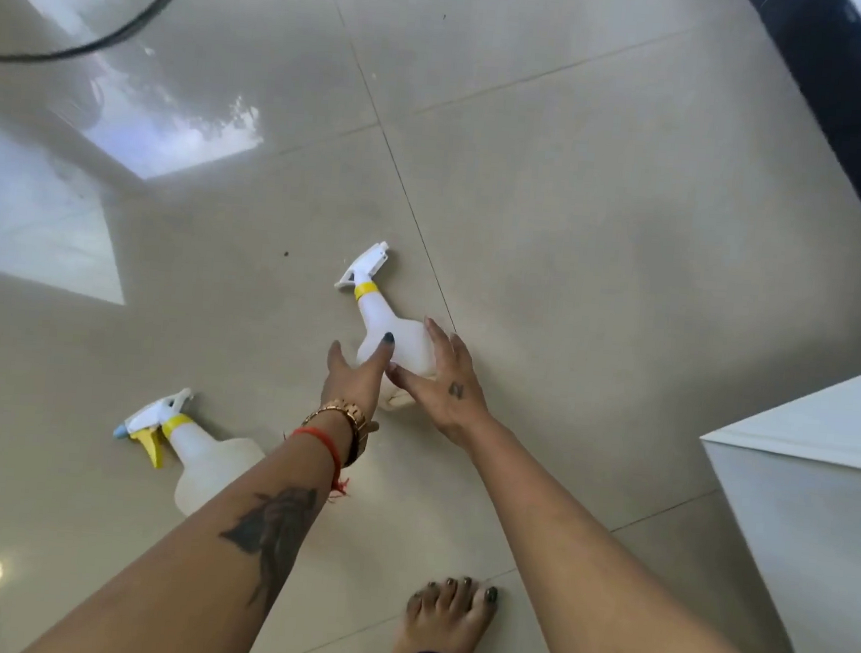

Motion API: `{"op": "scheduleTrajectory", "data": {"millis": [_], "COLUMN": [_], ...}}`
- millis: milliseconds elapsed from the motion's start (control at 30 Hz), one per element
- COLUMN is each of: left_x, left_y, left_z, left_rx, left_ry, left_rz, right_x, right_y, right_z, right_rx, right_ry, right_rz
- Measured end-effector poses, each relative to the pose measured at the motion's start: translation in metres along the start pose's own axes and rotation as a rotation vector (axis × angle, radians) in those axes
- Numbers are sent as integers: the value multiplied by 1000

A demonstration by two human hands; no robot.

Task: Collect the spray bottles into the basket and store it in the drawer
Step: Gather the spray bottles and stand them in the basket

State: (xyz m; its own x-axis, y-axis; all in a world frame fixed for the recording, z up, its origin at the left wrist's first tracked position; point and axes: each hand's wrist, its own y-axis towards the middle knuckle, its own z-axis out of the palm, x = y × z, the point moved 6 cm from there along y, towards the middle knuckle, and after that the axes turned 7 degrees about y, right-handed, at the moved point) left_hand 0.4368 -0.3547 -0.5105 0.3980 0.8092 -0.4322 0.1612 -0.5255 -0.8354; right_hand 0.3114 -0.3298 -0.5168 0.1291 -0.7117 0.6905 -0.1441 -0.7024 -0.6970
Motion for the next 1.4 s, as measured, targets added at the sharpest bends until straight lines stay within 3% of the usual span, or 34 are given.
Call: {"op": "scheduleTrajectory", "data": {"millis": [233,500,933,1133,1400], "left_x": [1,-72,-275,-283,-226], "left_y": [-2,-88,-415,-562,-681], "left_z": [9,-7,19,78,144], "left_rx": [75,125,413,660,934], "left_ry": [-193,-202,-40,37,164], "left_rz": [4,296,952,1137,1240], "right_x": [3,84,263,255,192], "right_y": [-6,-83,-360,-498,-629], "right_z": [2,-44,-238,-312,-348], "right_rx": [-22,-209,-894,-1204,-1456], "right_ry": [132,176,255,238,256], "right_rz": [-46,-310,-872,-906,-825]}}
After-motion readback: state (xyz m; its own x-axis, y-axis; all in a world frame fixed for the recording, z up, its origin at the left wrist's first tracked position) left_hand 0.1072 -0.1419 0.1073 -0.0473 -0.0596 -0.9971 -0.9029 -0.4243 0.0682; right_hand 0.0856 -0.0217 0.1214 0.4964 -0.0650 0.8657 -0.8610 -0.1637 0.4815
